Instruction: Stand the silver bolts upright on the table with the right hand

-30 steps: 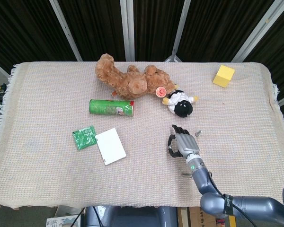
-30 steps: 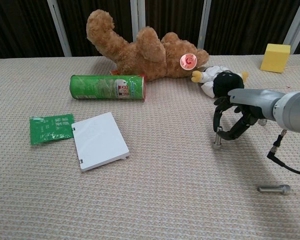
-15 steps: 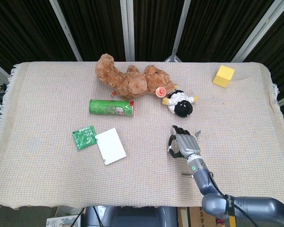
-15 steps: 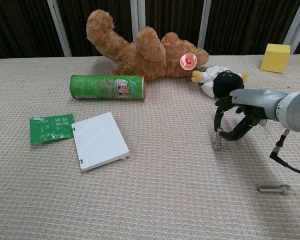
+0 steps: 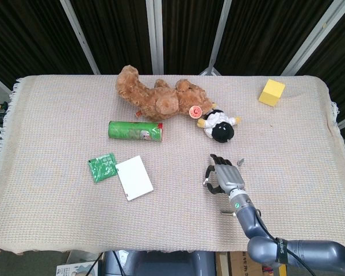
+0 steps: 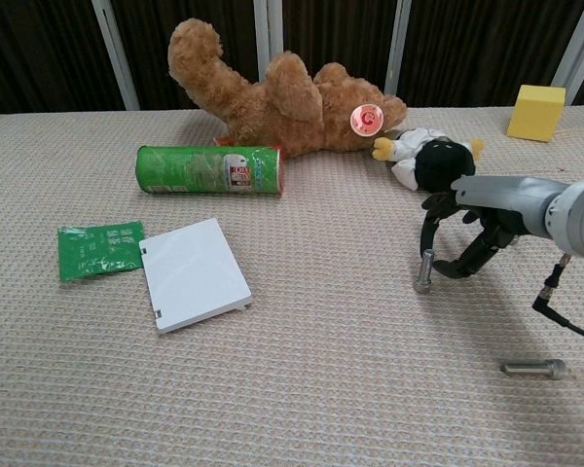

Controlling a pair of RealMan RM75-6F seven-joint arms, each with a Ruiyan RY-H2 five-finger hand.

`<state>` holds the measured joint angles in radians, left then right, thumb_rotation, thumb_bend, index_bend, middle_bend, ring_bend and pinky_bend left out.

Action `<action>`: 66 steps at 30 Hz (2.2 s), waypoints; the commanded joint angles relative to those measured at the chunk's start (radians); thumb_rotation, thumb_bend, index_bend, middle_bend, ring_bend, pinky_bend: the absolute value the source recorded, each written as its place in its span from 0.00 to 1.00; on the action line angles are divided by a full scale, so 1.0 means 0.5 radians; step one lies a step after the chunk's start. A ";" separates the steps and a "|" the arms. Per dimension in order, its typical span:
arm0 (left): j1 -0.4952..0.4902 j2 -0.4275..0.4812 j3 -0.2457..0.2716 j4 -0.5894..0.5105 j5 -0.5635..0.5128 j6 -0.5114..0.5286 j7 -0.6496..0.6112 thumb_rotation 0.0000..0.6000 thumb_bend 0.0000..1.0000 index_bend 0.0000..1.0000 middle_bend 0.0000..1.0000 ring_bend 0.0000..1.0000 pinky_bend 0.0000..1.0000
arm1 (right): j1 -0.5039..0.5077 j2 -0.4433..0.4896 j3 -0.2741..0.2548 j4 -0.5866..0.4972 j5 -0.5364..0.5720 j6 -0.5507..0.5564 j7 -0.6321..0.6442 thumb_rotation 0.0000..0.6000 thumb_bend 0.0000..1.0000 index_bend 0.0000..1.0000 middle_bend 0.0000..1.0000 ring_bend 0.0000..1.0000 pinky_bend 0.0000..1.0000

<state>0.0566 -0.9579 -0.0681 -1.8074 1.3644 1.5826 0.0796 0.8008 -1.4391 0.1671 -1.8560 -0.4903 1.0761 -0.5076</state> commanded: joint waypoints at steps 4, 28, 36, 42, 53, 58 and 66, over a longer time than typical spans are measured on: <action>0.000 0.000 0.000 -0.001 0.001 0.002 0.000 1.00 0.12 0.09 0.07 0.05 0.18 | -0.005 0.007 -0.003 -0.007 -0.005 0.009 0.008 1.00 0.43 0.46 0.01 0.01 0.09; 0.000 0.000 0.000 0.001 0.004 0.003 0.001 1.00 0.12 0.09 0.07 0.05 0.18 | -0.058 0.183 -0.039 -0.110 0.001 0.060 0.014 1.00 0.43 0.35 0.00 0.00 0.09; 0.002 -0.009 0.008 -0.012 0.017 0.009 0.031 1.00 0.12 0.09 0.07 0.05 0.18 | -0.168 0.363 -0.120 -0.275 -0.178 0.076 0.091 1.00 0.37 0.33 0.00 0.00 0.09; 0.006 -0.007 0.007 -0.015 0.015 0.016 0.029 1.00 0.12 0.09 0.07 0.05 0.18 | -0.246 0.405 -0.187 -0.344 -0.370 0.102 0.141 1.00 0.31 0.31 0.00 0.00 0.09; 0.003 0.001 0.006 -0.009 0.008 0.002 0.009 1.00 0.12 0.09 0.07 0.05 0.18 | -0.409 0.413 -0.318 -0.387 -0.688 0.186 0.226 1.00 0.29 0.31 0.00 0.00 0.09; 0.002 -0.003 0.007 -0.011 0.008 0.001 0.020 1.00 0.12 0.09 0.07 0.05 0.18 | -0.465 0.376 -0.357 -0.355 -0.772 0.180 0.279 1.00 0.30 0.35 0.00 0.00 0.09; -0.001 -0.003 0.005 -0.011 -0.001 -0.006 0.021 1.00 0.12 0.09 0.07 0.05 0.18 | -0.516 0.286 -0.392 -0.299 -0.830 0.161 0.286 1.00 0.30 0.38 0.00 0.00 0.09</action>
<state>0.0560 -0.9594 -0.0656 -1.8131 1.3643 1.5795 0.0901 0.5454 -1.2923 -0.0266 -2.0086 -0.9035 1.1568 -0.3623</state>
